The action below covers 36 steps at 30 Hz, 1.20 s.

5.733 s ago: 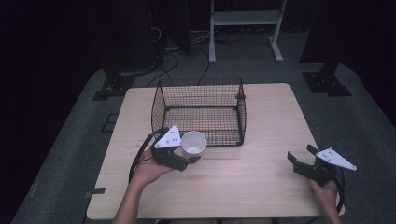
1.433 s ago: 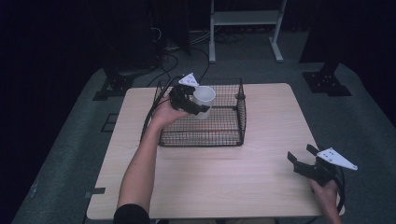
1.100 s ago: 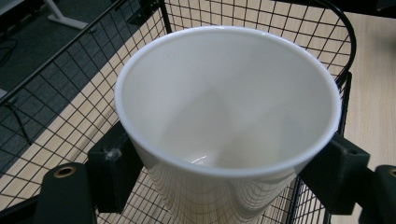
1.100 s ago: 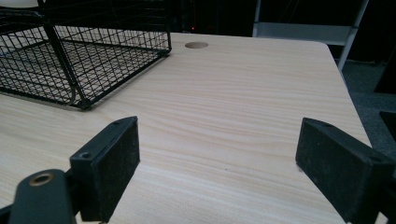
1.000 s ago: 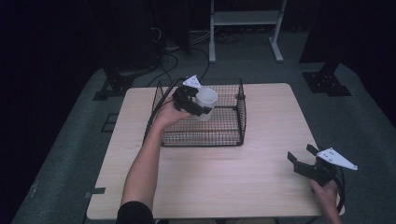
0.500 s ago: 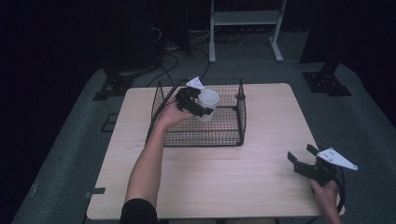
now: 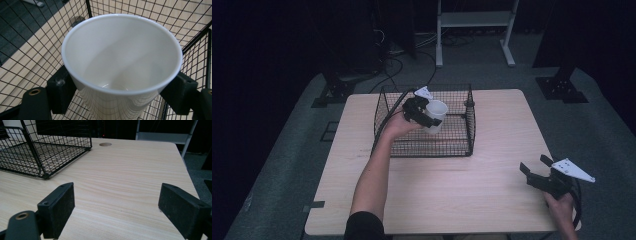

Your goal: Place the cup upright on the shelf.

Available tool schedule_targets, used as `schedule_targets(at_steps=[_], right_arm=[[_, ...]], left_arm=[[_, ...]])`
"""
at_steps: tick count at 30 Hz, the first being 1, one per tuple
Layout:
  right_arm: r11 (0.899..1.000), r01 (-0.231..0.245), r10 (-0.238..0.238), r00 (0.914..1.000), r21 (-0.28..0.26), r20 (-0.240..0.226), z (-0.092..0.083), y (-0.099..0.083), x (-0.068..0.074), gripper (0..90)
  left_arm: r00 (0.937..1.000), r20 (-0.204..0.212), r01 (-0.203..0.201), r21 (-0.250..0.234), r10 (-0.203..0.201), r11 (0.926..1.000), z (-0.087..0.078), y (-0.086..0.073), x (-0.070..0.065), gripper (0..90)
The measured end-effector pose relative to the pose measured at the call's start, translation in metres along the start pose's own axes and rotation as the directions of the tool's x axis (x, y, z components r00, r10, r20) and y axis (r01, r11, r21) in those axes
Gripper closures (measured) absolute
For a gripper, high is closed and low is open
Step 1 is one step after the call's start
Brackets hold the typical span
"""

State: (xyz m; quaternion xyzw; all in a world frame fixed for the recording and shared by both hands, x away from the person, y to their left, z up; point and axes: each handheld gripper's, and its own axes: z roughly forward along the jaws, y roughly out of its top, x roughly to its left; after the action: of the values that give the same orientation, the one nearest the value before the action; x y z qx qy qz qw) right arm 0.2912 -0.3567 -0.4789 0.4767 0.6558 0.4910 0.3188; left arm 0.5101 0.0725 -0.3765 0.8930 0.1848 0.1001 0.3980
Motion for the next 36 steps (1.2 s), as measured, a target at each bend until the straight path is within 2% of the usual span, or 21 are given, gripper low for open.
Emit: schedule_targets(at_steps=[27,36], right_arm=[[1.0,-0.002,0.002,1.0,-0.001,-0.002,0.0,0.0,0.0,12.9],[1.0,-0.001,0.001,1.0,-0.003,-0.002,0.0,0.0,0.0,12.9]], left_arm=[[0.9994,0.011,0.032,0.039,-0.032,0.9987,0.018,-0.008,0.006,21.4],[0.9993,0.015,0.032,0.079,-0.033,0.9964,0.026,-0.01,0.005,21.4]])
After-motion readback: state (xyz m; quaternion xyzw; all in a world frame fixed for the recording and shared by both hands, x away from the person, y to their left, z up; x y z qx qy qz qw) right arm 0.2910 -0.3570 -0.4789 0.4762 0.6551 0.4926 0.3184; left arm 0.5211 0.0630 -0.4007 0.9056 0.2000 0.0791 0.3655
